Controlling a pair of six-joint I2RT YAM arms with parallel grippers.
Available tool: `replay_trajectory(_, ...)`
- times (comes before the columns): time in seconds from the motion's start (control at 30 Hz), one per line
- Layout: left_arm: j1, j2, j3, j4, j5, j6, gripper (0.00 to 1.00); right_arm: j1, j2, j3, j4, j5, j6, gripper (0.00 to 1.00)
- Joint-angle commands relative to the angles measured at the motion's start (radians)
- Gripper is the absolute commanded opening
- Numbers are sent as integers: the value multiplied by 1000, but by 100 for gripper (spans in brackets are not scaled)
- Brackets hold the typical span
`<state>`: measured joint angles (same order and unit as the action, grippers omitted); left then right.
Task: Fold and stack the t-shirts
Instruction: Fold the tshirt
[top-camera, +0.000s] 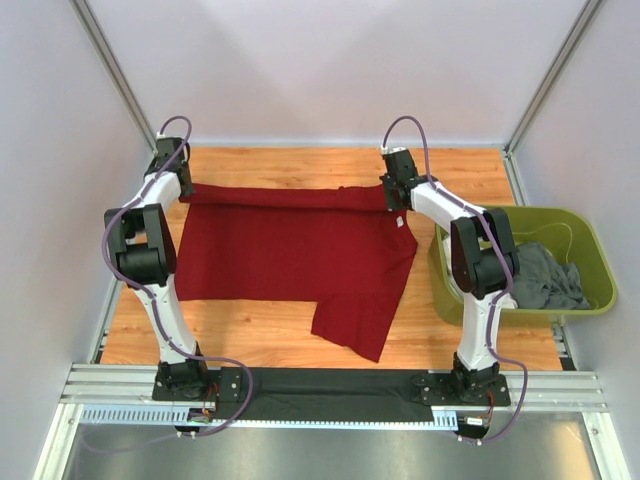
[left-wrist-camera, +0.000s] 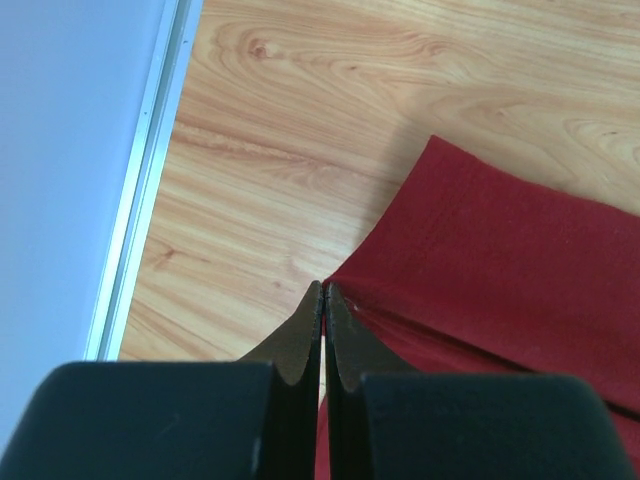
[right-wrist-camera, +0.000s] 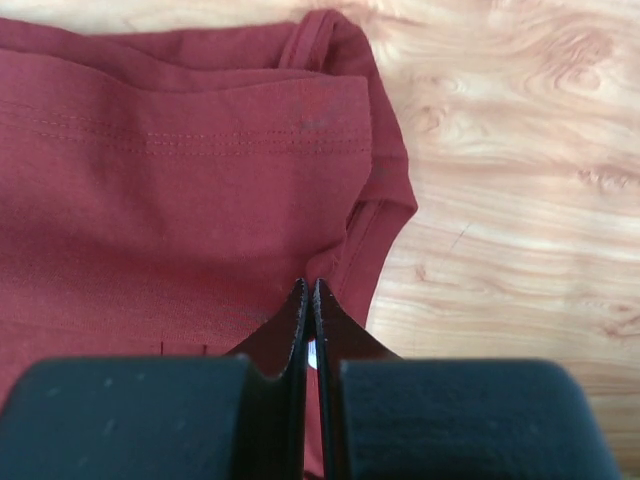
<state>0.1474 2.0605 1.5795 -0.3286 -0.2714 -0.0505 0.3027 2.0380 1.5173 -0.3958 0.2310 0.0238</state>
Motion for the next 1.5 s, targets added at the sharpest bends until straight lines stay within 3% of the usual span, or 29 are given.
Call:
replay_trajectory(0.0,21,10,46,-6,-42,49,0,-5,-59,-11,-23,33,13,0)
replay_trajectory(0.87,21,41,43,-69,-6,144,0,-5,1,-8,-87,33,25,0)
replay_trajectory(0.93,20,39,42,-73,-5,143,5,-4,5,3,-90,22,24,11)
replay_trajectory(0.97,21,35,40,-75,-3,138,13,-4,5,13,-100,16,22,17)
replay_trajectory(1.07,21,12,31,-75,9,123,37,-4,-7,23,-113,-25,22,46)
replay_trajectory(1.17,21,-19,37,-81,17,100,52,-7,-30,41,-129,-38,24,59)
replay_trajectory(1.3,21,-48,97,-128,56,60,65,-8,-48,107,-152,-27,57,63)
replay_trajectory(1.33,21,-54,121,-150,69,55,73,-14,-48,154,-161,-39,94,65)
replay_trajectory(1.43,12,-88,166,-184,106,3,83,-25,-24,272,-202,-88,178,77)
replay_trajectory(1.47,3,-94,180,-193,115,-11,84,-27,-13,308,-216,-88,204,86)
